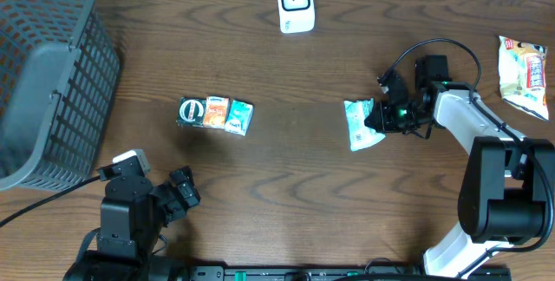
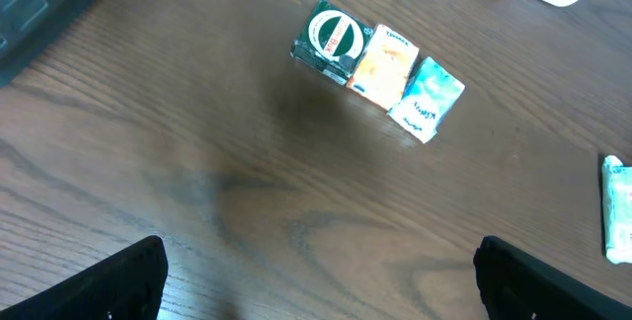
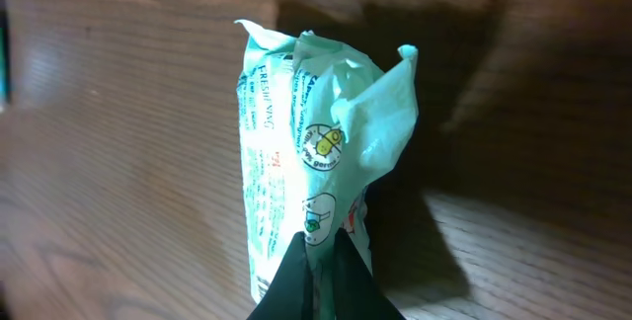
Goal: Scan the item barcode
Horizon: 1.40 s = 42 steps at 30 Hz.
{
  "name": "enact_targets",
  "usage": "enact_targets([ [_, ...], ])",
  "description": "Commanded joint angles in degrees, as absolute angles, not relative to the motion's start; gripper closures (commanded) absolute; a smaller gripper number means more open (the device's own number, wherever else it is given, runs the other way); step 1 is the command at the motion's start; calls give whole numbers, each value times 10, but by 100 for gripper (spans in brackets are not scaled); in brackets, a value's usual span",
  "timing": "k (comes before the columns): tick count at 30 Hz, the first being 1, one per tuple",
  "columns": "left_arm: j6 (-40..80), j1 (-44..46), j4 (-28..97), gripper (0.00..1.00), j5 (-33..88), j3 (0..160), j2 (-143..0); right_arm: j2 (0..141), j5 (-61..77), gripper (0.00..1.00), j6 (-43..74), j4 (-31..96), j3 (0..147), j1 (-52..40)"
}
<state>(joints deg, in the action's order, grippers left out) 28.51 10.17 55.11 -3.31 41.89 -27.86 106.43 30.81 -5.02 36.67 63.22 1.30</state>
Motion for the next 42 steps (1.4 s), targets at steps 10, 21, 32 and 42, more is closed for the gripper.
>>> enact_targets([
  [10,284,101,551,3,-35,420,-276,1014,118,99,9,378,674,-71],
  [21,284,101,551,2,-35,420,-276,1014,0,33,69,368,674,-108],
  [32,284,100,551,2,-35,420,-276,1043,153,17,25,362,673,-58],
  [42,284,101,551,2,-35,420,-276,1124,219,25,31,350,673,-55],
])
